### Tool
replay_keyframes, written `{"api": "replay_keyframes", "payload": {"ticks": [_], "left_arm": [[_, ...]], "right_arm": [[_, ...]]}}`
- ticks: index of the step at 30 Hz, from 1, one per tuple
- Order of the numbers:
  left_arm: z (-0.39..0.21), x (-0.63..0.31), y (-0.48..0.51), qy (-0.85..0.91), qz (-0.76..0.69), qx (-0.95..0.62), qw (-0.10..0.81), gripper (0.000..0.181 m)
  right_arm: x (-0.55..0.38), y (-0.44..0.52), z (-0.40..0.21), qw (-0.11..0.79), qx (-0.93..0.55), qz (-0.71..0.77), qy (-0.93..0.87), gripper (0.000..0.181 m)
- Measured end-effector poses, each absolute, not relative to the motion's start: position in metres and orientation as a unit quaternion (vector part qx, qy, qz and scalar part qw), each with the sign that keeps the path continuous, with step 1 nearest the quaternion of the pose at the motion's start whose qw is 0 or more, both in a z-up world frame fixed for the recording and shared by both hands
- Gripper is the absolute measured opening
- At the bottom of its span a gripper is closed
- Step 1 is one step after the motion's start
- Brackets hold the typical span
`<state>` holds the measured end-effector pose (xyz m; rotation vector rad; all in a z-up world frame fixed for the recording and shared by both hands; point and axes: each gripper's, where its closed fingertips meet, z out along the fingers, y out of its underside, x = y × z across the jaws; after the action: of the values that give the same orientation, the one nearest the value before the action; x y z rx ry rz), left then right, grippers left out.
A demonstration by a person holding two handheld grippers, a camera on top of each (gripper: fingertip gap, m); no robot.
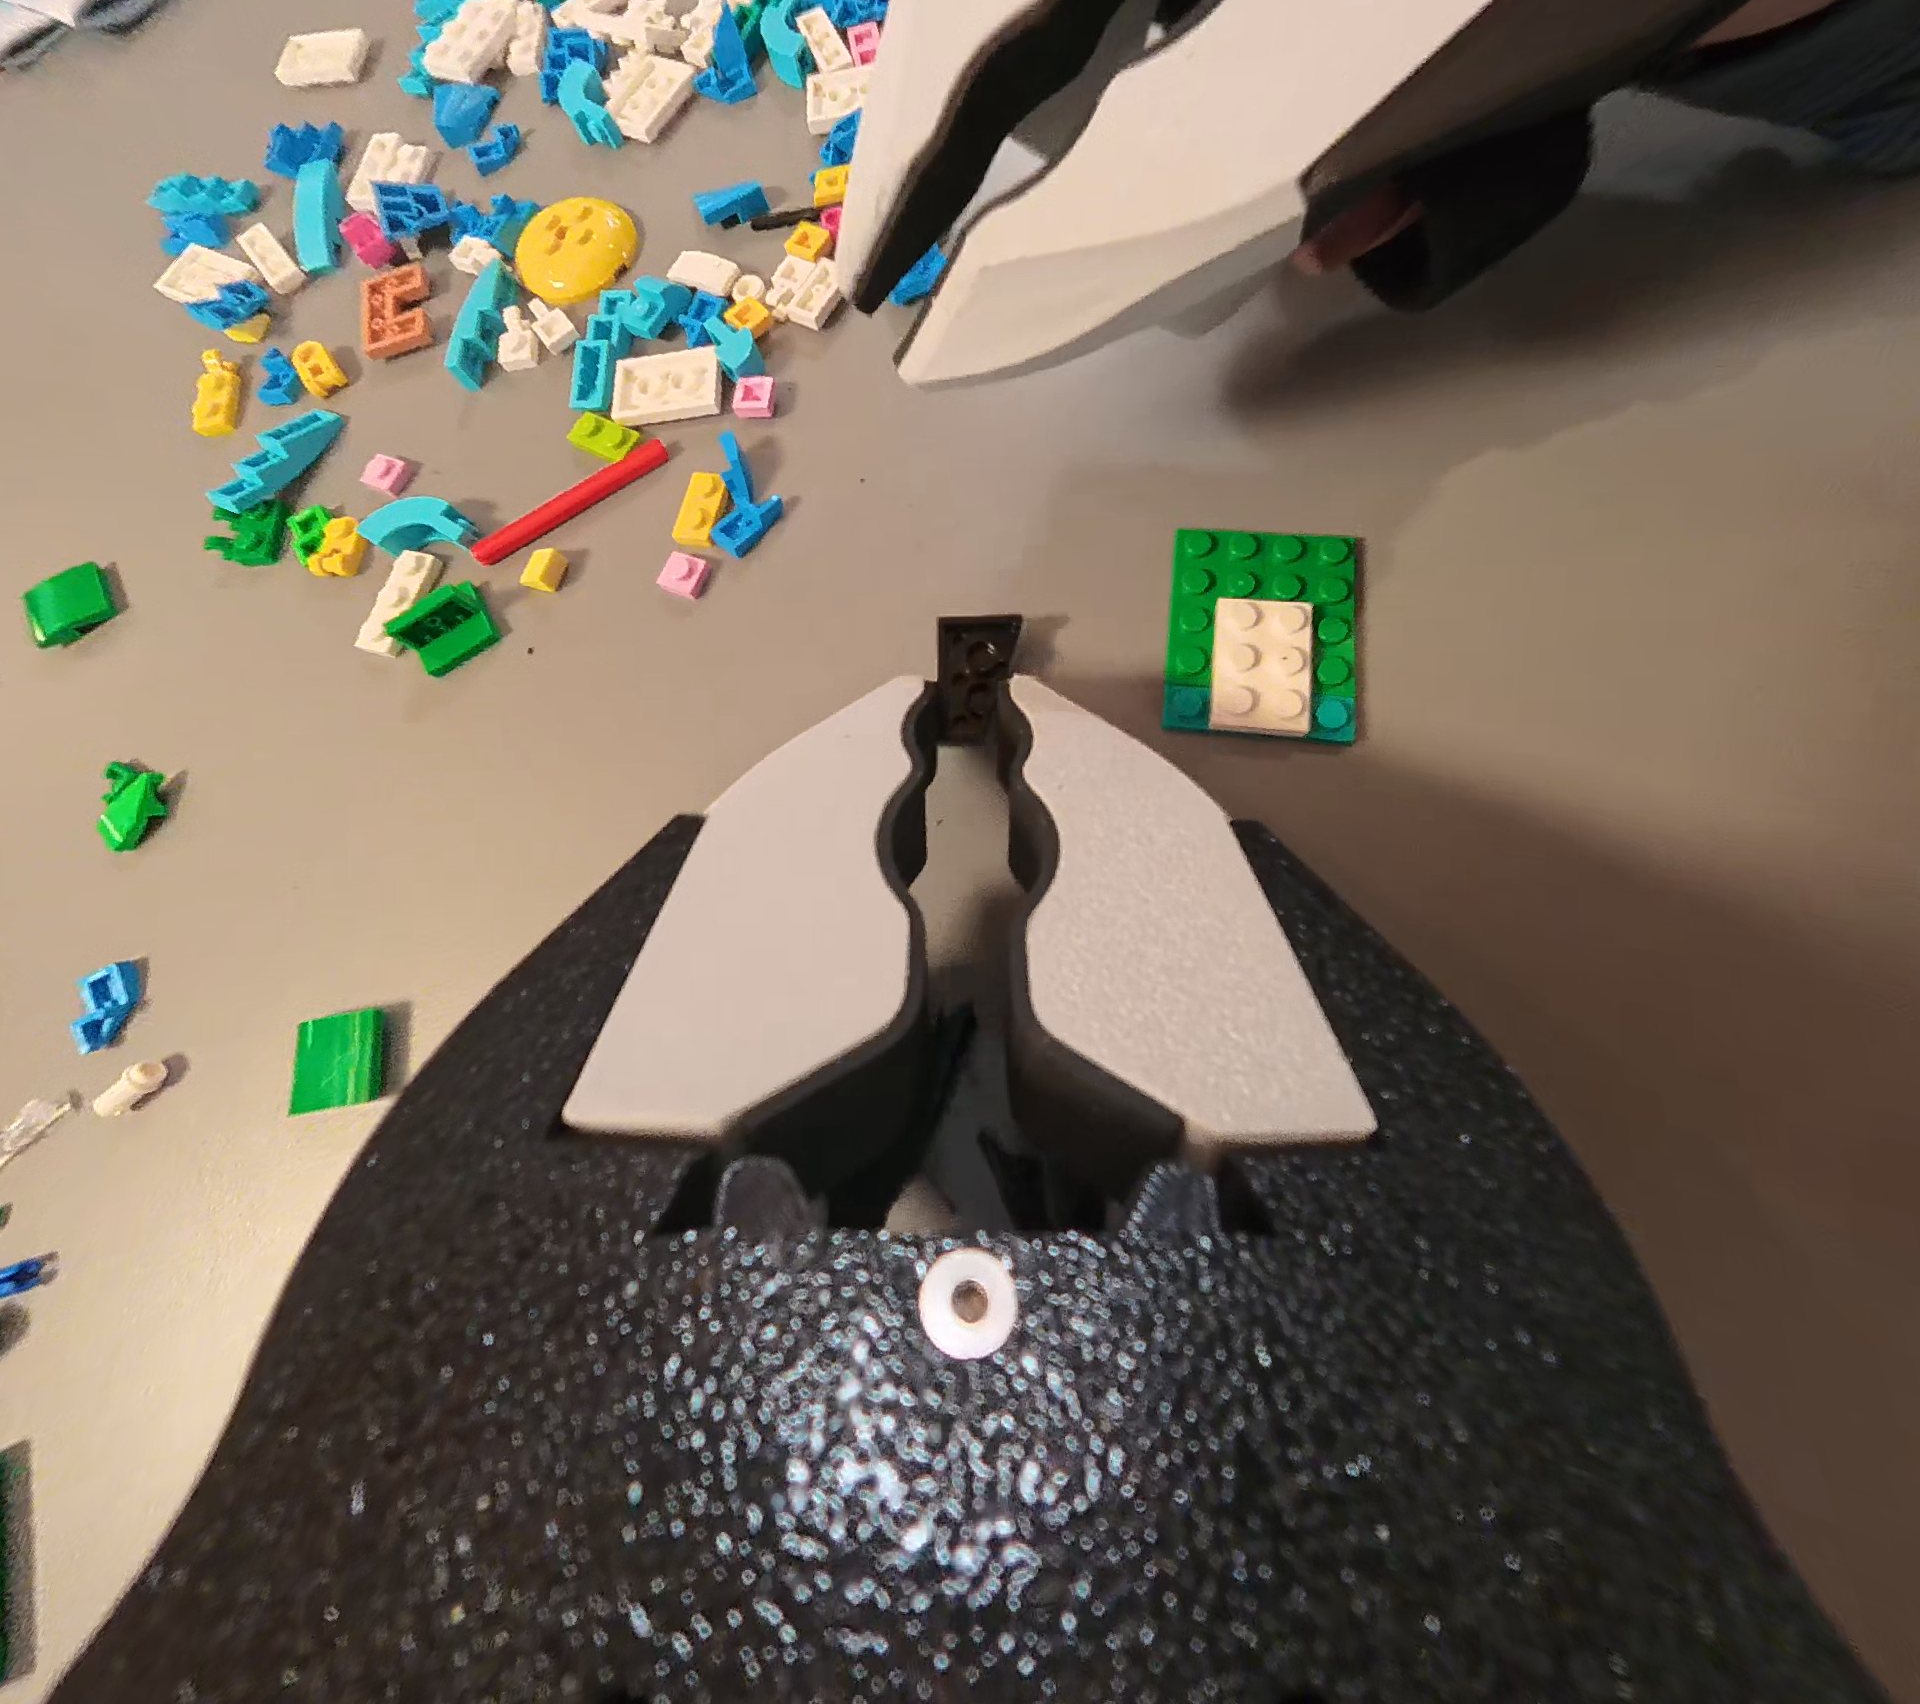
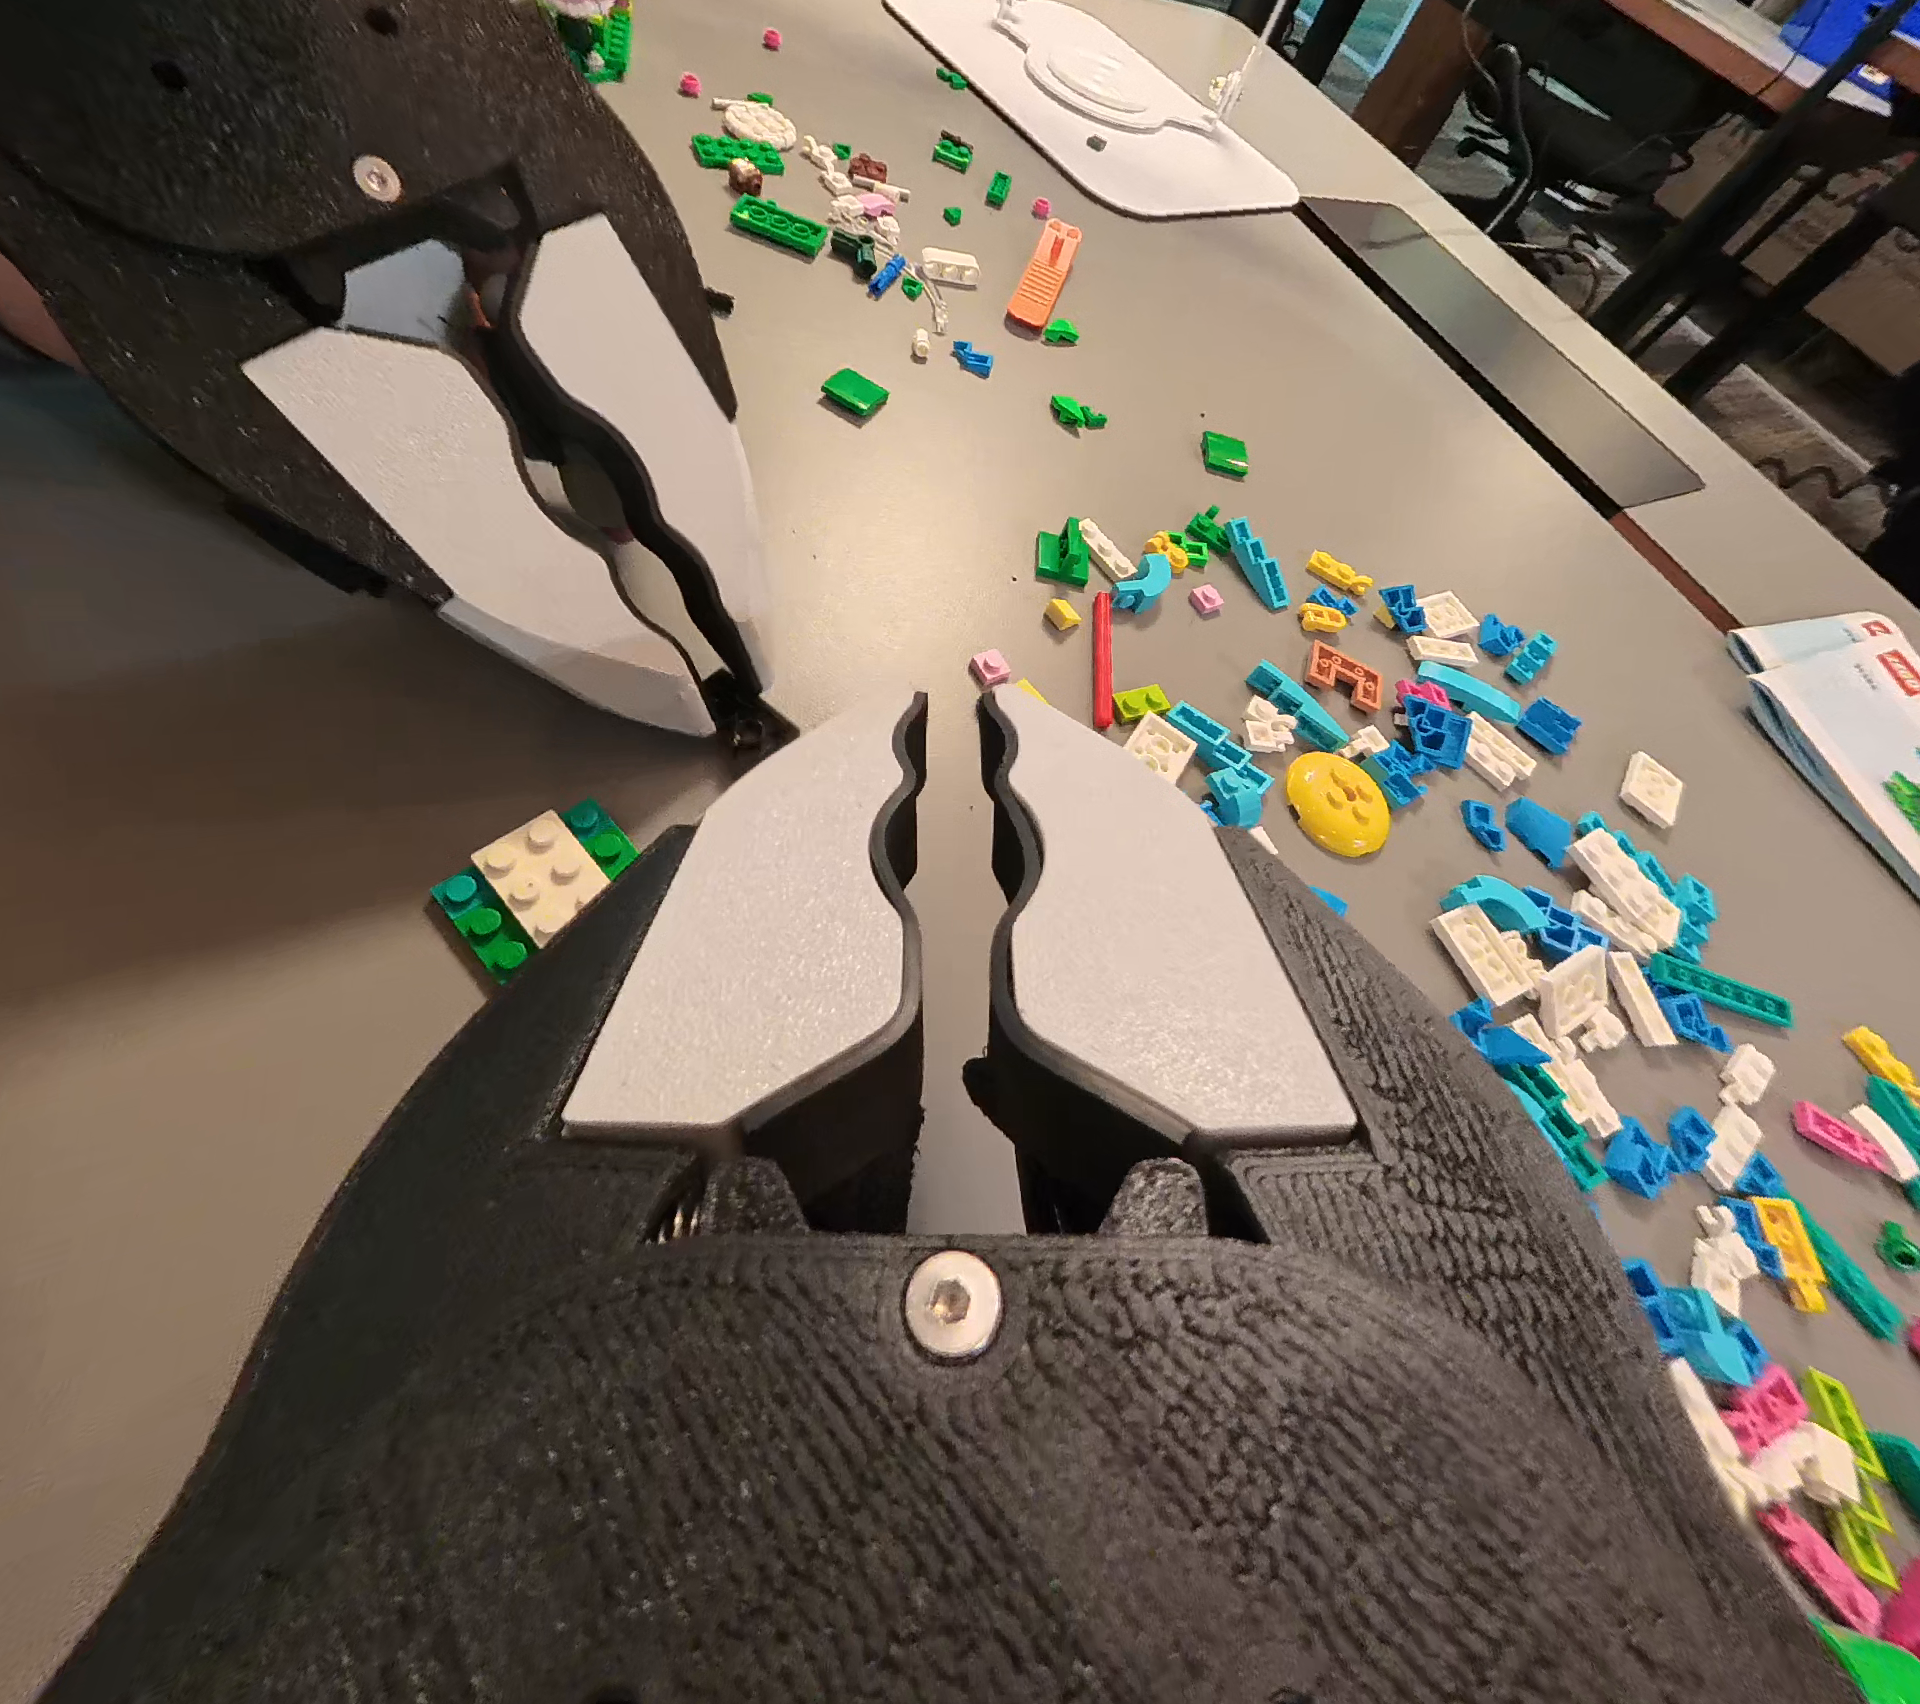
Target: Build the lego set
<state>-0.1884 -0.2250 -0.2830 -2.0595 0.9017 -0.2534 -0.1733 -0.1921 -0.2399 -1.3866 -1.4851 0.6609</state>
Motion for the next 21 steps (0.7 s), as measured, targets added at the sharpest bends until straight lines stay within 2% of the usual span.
{"api": "replay_keyframes", "payload": {"ticks": [8,12,14,17,21], "left_arm": [[-0.236,-0.219,-0.211,0.233,-0.102,-0.783,0.568,0.010],[-0.212,-0.228,-0.216,0.200,-0.146,-0.734,0.633,0.010],[-0.207,-0.230,-0.218,0.189,-0.165,-0.723,0.643,0.010],[-0.203,-0.224,-0.224,0.209,-0.199,-0.707,0.646,0.010],[-0.202,-0.208,-0.237,0.266,-0.239,-0.684,0.636,0.009]], "right_arm": [[-0.173,-0.190,-0.231,0.524,-0.538,0.241,-0.614,0.008],[-0.172,-0.190,-0.212,0.618,-0.449,0.149,-0.629,0.009],[-0.174,-0.202,-0.205,0.665,-0.345,0.067,-0.659,0.008],[-0.179,-0.226,-0.212,0.687,-0.185,-0.052,-0.700,0.006],[-0.183,-0.240,-0.217,0.683,-0.157,-0.040,-0.712,0.006]]}}
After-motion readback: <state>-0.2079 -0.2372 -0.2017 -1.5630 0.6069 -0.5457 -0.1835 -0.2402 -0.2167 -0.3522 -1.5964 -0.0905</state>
